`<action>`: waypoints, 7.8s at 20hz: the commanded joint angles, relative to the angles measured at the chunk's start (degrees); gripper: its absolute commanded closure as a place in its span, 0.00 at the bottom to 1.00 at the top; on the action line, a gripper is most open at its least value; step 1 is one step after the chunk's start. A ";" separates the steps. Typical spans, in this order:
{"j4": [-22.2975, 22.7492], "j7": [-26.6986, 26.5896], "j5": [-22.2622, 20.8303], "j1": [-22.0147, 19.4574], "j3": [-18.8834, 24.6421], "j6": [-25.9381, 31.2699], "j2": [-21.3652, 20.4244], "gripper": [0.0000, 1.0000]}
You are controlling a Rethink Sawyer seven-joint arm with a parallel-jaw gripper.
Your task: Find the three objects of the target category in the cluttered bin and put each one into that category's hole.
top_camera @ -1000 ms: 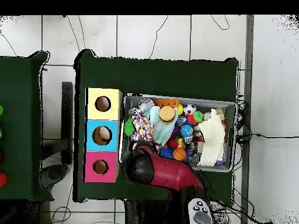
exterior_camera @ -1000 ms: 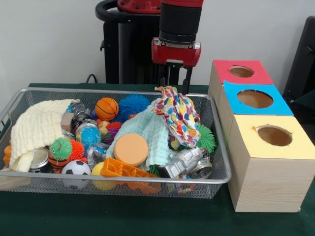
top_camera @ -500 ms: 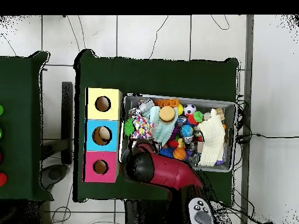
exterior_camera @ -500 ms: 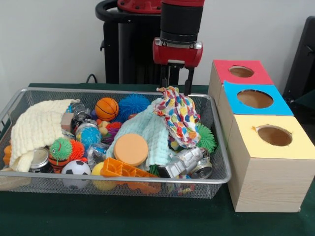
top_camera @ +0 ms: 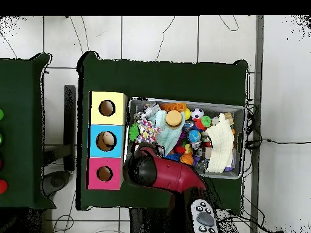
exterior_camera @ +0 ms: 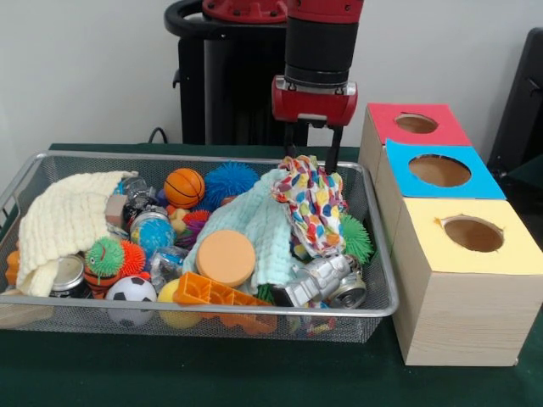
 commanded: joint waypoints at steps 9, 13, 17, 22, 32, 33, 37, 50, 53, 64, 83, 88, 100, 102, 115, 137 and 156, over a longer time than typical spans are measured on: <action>-6.15 10.85 1.90 -0.31 1.52 -1.67 3.50 1.00; -5.47 11.06 2.00 -0.58 1.91 -1.79 3.20 1.00; -4.62 11.02 2.63 -1.29 3.18 0.11 2.41 1.00; -1.28 7.96 3.68 -4.10 7.61 10.26 -3.82 1.00; -3.39 10.37 4.74 1.41 3.14 26.65 -14.27 1.00; -3.69 10.54 4.79 1.66 3.01 27.24 -14.55 1.00; -5.34 14.64 5.21 5.20 1.29 30.79 -16.13 1.00; -12.02 24.58 8.39 15.91 -2.93 25.18 -9.69 1.00; -13.56 25.77 7.95 17.43 -3.98 23.98 -8.05 1.00; -18.97 27.63 6.47 18.68 -7.64 23.47 -4.46 1.00; -19.83 28.18 6.31 18.55 -9.29 19.31 1.28 1.00; -19.80 25.28 3.86 18.95 -10.24 17.97 2.77 1.00; -19.54 25.21 5.30 20.69 -10.78 20.02 5.30 1.00; -18.95 25.05 5.78 20.58 -10.07 20.22 5.33 1.00; -19.28 30.41 10.43 23.73 -7.99 12.70 6.69 1.00; -28.42 28.30 13.22 23.85 -11.37 2.55 17.09 1.00; -16.47 24.24 11.97 23.65 -7.10 13.33 13.55 1.00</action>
